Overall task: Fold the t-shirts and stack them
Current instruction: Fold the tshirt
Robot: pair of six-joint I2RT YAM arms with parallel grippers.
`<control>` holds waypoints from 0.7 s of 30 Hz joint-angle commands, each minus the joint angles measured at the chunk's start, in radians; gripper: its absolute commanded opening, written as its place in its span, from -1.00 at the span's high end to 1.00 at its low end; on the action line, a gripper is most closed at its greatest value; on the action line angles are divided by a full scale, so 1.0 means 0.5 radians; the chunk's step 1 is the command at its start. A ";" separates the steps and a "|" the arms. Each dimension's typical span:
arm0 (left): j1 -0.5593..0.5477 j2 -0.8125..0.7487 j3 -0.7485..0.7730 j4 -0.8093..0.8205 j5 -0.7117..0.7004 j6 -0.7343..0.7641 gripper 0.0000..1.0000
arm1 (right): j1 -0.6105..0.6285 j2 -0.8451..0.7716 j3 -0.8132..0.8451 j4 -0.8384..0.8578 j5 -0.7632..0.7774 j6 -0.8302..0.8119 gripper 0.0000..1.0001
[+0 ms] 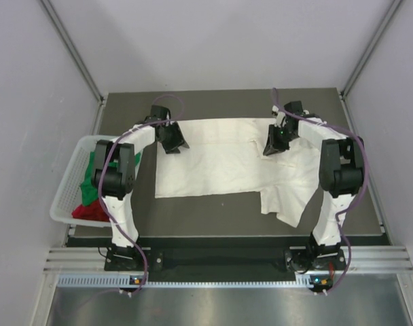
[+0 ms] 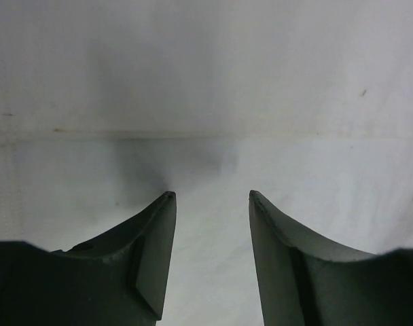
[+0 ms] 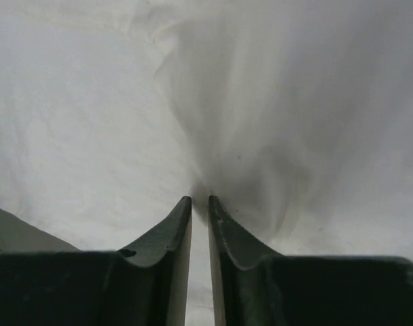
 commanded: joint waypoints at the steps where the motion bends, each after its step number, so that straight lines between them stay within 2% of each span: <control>1: 0.005 0.002 0.093 0.098 -0.054 0.034 -0.04 | -0.004 -0.046 -0.061 0.018 -0.068 0.003 0.62; 4: 0.008 0.020 0.130 0.135 -0.060 0.049 -0.05 | 0.023 -0.192 -0.073 0.014 0.205 0.000 0.41; 7: 0.005 0.051 0.189 0.190 -0.036 0.049 -0.06 | 0.121 -0.368 -0.073 0.106 0.533 -0.064 0.38; 8: 0.005 0.066 0.210 0.211 -0.018 0.043 -0.06 | 0.200 -0.386 -0.061 0.128 0.737 -0.086 0.38; 10: 0.005 0.109 0.235 0.257 -0.011 0.028 -0.06 | 0.241 -0.353 -0.009 0.159 0.953 -0.086 0.39; 11: 0.005 0.130 0.271 0.258 -0.030 0.028 -0.07 | 0.235 -0.323 0.034 0.134 1.154 -0.047 0.38; 13: 0.008 0.189 0.317 0.227 -0.054 0.043 -0.06 | 0.201 -0.255 0.132 0.085 1.324 0.073 0.27; 15: 0.008 0.229 0.382 0.206 -0.100 0.067 -0.06 | 0.094 -0.242 0.154 0.146 1.368 0.153 0.21; 17: 0.008 0.293 0.434 0.166 -0.131 0.083 -0.05 | -0.037 -0.233 0.157 0.189 1.231 0.257 0.19; 21: 0.008 0.379 0.483 0.129 -0.192 0.095 -0.05 | -0.210 -0.181 0.148 0.321 1.043 0.349 0.03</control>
